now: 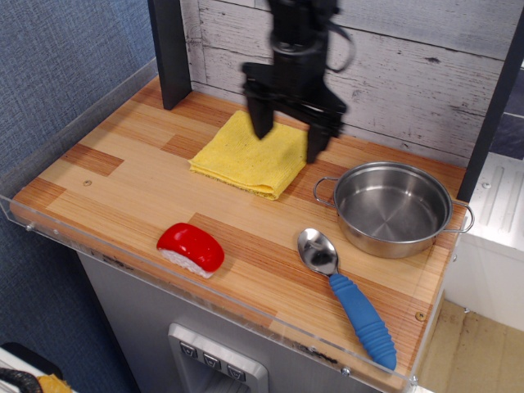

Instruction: Put the pot in the bottom left hand corner of the table.

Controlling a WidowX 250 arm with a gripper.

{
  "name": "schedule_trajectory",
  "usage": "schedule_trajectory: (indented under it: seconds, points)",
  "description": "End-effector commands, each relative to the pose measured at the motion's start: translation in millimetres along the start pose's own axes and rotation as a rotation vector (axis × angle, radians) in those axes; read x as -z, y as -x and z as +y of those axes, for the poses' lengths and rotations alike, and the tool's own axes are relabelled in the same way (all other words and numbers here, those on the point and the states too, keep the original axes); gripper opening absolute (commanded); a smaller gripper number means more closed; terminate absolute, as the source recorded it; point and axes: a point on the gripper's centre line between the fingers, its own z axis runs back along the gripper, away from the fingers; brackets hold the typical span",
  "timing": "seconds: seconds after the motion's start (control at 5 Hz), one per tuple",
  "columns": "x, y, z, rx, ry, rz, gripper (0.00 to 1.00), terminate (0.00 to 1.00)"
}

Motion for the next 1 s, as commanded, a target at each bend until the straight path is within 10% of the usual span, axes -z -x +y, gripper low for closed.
schedule_trajectory:
  seconds: [0.0,0.8]
  points:
    - [-11,-22,-37,0.110,0.021,-0.053,1.00,0.00]
    - [22,-20,-53,0.161,0.075,0.021,1.00,0.00]
